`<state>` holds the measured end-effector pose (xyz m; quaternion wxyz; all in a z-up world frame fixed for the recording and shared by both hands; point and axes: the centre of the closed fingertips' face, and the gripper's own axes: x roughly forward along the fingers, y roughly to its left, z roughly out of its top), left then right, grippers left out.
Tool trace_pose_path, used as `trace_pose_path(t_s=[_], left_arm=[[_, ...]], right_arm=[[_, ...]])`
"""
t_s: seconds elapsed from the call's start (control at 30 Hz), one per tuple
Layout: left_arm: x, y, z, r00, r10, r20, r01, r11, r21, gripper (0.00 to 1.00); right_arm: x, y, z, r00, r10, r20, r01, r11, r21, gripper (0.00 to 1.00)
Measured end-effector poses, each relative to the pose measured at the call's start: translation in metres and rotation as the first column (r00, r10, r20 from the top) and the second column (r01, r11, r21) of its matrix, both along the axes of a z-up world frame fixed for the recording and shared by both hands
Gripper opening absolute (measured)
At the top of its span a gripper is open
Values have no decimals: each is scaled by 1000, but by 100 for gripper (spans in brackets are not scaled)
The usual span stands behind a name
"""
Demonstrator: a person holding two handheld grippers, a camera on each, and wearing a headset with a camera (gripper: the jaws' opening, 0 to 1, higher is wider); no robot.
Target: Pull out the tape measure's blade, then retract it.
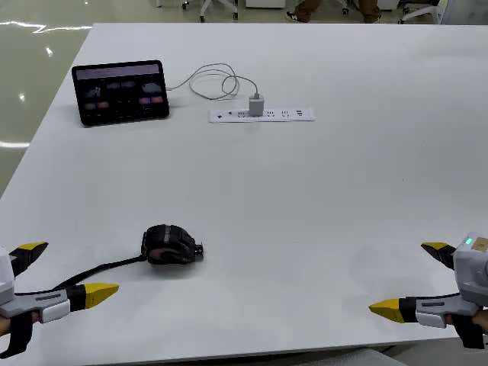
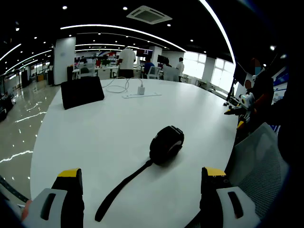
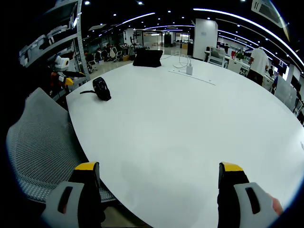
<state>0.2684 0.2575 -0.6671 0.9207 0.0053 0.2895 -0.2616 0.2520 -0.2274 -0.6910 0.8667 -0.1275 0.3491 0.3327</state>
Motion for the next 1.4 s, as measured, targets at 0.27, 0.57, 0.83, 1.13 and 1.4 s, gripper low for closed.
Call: trace_pose_path(t_s=[0.27, 0.57, 0.83, 1.13, 1.4], left_arm=[[0, 1, 0, 1000, 0, 0, 0, 1000, 0, 100], [-2, 4, 0, 1000, 4, -3, -4, 1000, 4, 100], [-4, -1, -1, 999, -34, 9, 34, 999, 4, 100], [-4, -9, -1, 997, -74, 12, 74, 997, -23, 100], [9, -17, 1, 991, -131, -10, 131, 991, 5, 100]], right_arm=[[0, 1, 0, 1000, 4, -1, -4, 1000, 0, 100], [0, 4, 1, 1000, 10, 1, -10, 1000, 5, 100], [3, 6, 4, 1000, 21, 17, -21, 1000, 7, 100], [7, 10, 7, 999, 36, 37, -36, 999, 18, 100], [19, 16, 14, 997, 62, 48, -63, 998, 12, 100]])
